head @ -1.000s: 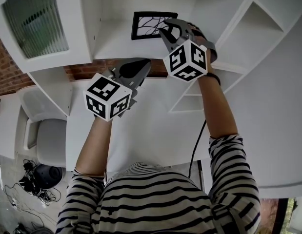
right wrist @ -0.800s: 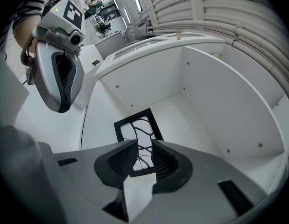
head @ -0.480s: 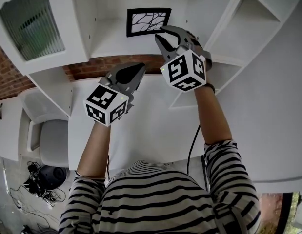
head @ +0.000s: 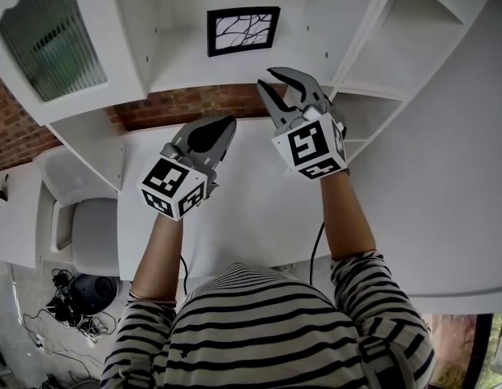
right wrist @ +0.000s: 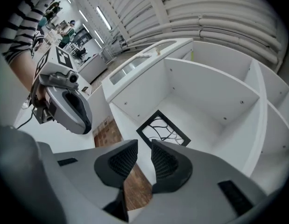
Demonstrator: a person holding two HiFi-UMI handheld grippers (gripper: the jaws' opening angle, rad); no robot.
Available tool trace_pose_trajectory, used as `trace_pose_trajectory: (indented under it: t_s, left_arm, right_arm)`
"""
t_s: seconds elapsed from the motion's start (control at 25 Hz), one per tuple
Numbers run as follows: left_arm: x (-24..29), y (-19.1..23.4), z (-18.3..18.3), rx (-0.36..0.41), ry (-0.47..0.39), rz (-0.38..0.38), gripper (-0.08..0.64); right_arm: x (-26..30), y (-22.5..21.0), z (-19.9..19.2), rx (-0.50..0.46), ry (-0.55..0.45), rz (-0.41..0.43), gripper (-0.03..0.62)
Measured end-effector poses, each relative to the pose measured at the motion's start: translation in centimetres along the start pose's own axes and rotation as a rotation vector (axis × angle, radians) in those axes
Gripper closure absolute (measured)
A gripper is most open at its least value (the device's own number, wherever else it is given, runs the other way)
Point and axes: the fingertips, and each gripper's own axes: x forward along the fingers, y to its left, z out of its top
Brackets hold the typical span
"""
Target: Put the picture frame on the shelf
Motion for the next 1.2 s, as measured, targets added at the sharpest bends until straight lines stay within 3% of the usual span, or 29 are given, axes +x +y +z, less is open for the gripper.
trace_pose_trajectory:
  t_s: [0.48, 0.88, 1.2]
  left_arm:
    - [-2.1, -1.5, -2.6, -0.057, -0.066, -0.041, 0.552]
    - [-3.8, -3.2, -7.0, -0.102, -0.024, -0.042, 0.552]
    - [-5.1, -4.6, -11.7, -0.221, 0.005, -0.063, 0.552]
  right_arm:
    - [-3.5, 8.1, -3.3, 0.298, -0.085, 0.104, 0.523]
    - [-6.3, 14.1, -6.0, 0.658, -0.188, 0.187, 0.537]
    - [-8.1, 20.3, -8.3, 0.91, -0.25, 0.306, 0.548]
